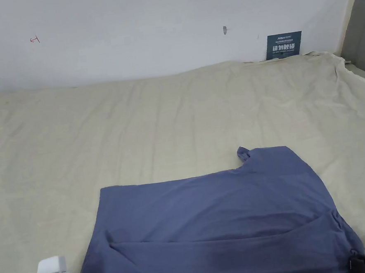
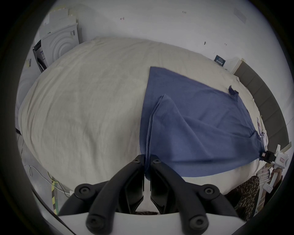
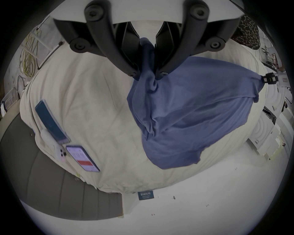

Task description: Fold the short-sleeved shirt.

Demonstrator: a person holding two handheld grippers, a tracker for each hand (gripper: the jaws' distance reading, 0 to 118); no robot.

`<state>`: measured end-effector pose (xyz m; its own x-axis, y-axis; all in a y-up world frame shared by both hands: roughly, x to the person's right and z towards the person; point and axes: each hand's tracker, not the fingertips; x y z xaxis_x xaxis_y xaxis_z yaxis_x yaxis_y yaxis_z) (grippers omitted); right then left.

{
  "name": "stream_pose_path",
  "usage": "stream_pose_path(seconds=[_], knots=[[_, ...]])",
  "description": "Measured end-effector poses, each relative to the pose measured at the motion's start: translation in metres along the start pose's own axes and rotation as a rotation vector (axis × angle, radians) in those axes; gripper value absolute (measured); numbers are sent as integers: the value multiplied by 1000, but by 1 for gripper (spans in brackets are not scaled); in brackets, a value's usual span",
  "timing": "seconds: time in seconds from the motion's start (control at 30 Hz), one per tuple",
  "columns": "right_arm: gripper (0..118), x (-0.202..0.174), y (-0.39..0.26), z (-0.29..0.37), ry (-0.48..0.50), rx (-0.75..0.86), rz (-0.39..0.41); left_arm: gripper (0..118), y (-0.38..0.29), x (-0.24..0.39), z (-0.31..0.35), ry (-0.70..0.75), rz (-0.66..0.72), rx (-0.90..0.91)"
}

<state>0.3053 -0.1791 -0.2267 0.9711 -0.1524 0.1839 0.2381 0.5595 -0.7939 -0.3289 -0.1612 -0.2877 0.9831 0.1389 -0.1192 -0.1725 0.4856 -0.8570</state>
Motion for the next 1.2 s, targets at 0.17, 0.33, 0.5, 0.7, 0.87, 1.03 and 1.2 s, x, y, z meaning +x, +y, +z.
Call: stream_pose_path(seconds=[0.17,0.33,0.5,0.7,0.87,1.03,1.2], knots=[[13,-3,-12,-17,-23,-18,-8,3,-19,9,-15,33,27,-31],[33,-7,-10,-10,-55,-10,28,13,-18,14,-13,59,38,-17],[78,-8,2,19,-55,85,51,89,-10,24,14,111,7,53],[78,-50,45,118,-39,409,141,91,19,52,92,41,-8,314],[78,-95,60,179,-61,643,222,91,36,82,148,38,-63,563],[73,-119,65,194,-71,740,246,70,34,99,165,63,-71,798],[0,-128,70,191,-39,765,248,0,34,104,160,20,-108,850]])
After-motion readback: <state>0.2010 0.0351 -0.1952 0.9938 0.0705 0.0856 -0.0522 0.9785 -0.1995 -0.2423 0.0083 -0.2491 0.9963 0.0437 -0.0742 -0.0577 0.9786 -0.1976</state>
